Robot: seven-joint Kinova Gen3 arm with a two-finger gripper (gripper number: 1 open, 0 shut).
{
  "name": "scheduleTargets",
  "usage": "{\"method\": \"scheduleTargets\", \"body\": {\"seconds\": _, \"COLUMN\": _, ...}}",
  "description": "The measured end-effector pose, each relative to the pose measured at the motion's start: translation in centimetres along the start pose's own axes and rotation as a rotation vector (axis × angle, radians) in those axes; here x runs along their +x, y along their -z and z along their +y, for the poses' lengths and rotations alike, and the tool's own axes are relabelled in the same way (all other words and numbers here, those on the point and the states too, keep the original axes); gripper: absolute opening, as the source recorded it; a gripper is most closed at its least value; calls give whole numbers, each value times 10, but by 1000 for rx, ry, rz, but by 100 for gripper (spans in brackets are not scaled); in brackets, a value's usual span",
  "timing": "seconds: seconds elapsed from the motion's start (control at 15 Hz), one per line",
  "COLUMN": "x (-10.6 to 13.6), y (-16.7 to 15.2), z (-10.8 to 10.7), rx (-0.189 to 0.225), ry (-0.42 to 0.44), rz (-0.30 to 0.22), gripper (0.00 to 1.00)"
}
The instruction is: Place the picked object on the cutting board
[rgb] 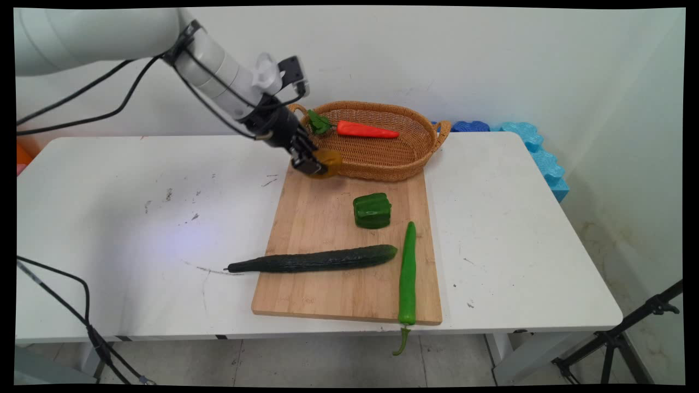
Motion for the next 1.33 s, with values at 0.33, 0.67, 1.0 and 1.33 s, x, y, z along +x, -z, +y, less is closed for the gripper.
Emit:
{"method": "scheduleTargets", "body": {"seconds": 0.33, "x": -22, "y": -5, "z": 14, "rx": -24, "ry": 0, "rz": -17, "gripper": 0}}
{"method": "scheduleTargets", "body": {"seconds": 0.67, "x": -41, "y": -23, "z": 26, "rx": -37, "ry": 11, "rz": -26, "gripper": 0}}
{"method": "scheduleTargets", "body": {"seconds": 1.0, "x": -51, "y": -47, "z": 35, "rx": -42, "ry": 29, "rz": -24, "gripper": 0}}
{"method": "scheduleTargets", "body": {"seconds": 1.33, "x": -56, "y": -64, "z": 41, "rx": -47, "ry": 39, "rz": -20, "gripper": 0}}
